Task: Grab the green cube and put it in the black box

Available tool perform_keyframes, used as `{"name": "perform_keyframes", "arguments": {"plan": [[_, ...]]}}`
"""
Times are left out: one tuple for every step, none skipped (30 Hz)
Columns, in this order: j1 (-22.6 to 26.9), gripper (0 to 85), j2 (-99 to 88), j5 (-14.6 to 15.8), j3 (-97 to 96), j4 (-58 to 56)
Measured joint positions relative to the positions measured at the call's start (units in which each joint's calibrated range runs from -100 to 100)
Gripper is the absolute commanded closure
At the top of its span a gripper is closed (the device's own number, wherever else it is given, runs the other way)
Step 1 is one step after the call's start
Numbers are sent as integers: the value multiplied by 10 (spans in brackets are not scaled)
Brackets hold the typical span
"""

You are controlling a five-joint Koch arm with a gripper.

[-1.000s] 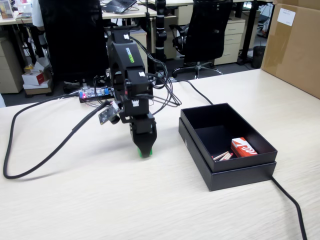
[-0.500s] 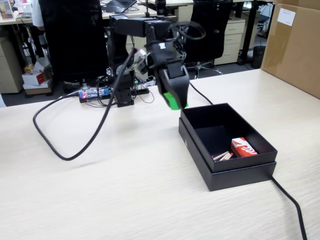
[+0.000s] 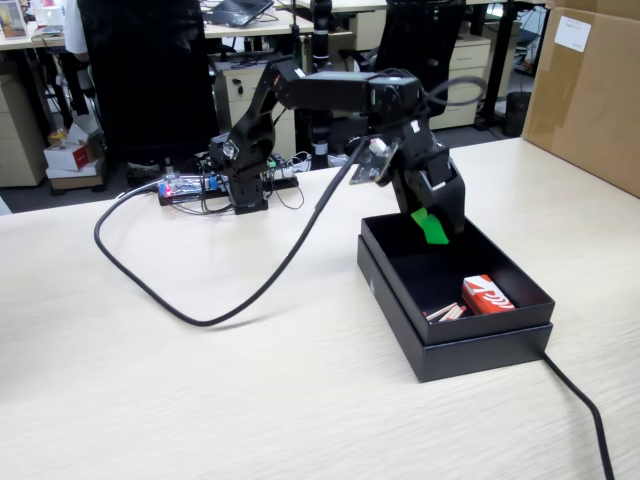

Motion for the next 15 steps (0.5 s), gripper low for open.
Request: {"name": "perform_keyframes", "arguments": {"plan": [[0, 845, 27, 1, 2, 0], [0, 845, 28, 1, 2, 0], [0, 845, 41, 2, 1, 0], [0, 845, 53, 2, 1, 0], [0, 845, 65, 2, 1, 0], [0, 845, 71, 2, 0, 0], [0, 845, 80, 2, -3, 0], [0, 845, 87, 2, -8, 0], [0, 845, 92, 2, -16, 0], [0, 845, 96, 2, -26, 0], [0, 845, 102, 2, -28, 0], [0, 842, 105, 2, -28, 0], [0, 787, 106, 2, -28, 0], [0, 713, 107, 2, -30, 1], [0, 672, 107, 2, -35, 1]]}}
